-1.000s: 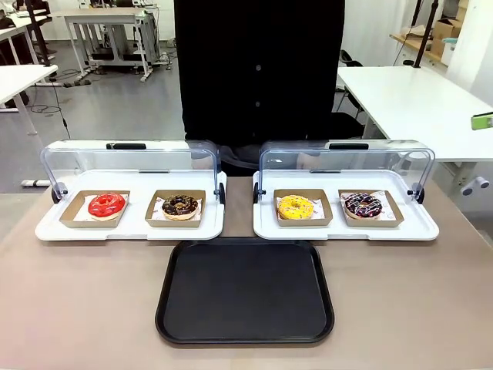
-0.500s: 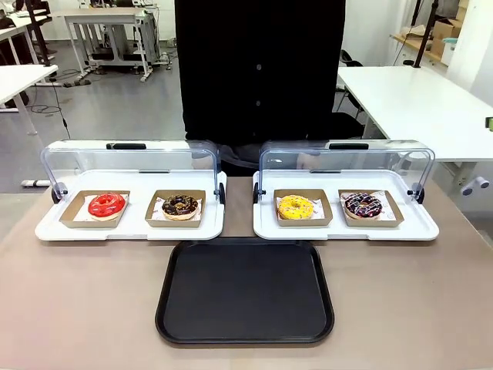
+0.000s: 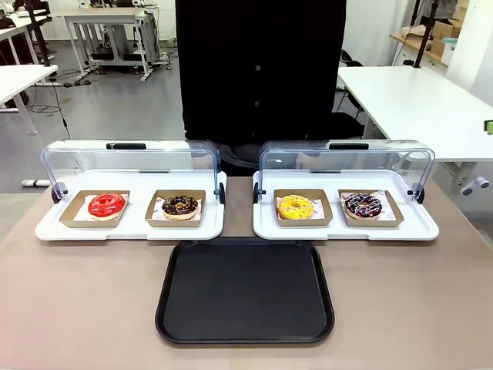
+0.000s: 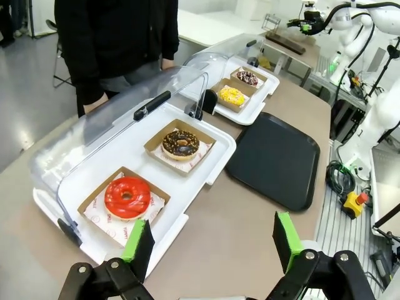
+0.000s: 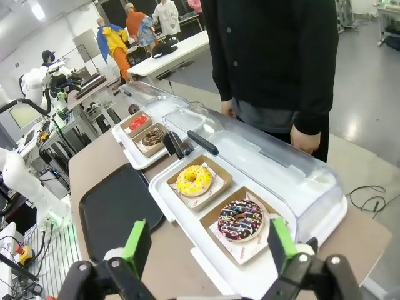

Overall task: Move the fourth donut from the left to the tray.
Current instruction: Pick up the Paper togo box containing the Donut indicated by the person and place it on the Handle tray.

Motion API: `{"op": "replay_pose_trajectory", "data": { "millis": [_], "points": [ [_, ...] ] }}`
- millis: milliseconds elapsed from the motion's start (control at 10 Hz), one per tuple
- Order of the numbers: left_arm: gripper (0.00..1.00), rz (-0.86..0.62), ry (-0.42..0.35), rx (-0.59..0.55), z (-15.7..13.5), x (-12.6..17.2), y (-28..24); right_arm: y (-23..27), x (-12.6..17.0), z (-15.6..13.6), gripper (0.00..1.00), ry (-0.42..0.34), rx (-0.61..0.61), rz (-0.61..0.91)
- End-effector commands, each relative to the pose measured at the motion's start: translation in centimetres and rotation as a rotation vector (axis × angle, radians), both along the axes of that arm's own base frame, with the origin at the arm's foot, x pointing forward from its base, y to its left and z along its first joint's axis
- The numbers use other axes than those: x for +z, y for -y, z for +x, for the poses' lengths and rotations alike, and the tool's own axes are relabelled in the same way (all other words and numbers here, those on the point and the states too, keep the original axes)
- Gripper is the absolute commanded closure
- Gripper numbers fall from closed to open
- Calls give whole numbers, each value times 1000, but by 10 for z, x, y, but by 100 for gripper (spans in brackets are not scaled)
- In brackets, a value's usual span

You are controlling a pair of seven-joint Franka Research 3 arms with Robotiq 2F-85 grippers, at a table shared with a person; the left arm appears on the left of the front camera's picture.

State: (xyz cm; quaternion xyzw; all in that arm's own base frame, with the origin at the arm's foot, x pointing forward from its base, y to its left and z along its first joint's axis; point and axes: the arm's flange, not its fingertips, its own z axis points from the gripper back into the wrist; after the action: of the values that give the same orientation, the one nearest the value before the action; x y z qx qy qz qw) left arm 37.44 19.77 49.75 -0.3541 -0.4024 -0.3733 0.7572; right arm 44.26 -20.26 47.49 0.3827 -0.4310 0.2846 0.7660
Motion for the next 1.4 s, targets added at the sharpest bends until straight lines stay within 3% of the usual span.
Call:
{"op": "replay_pose_trajectory", "data": {
  "millis": [0, 1300],
  "points": [
    [0, -16, 28, -14, 1, 2, 0, -2, 1, 0, 0, 17, 0, 18],
    [0, -16, 28, -14, 1, 2, 0, -2, 1, 0, 0, 17, 0, 18]
  ]
}}
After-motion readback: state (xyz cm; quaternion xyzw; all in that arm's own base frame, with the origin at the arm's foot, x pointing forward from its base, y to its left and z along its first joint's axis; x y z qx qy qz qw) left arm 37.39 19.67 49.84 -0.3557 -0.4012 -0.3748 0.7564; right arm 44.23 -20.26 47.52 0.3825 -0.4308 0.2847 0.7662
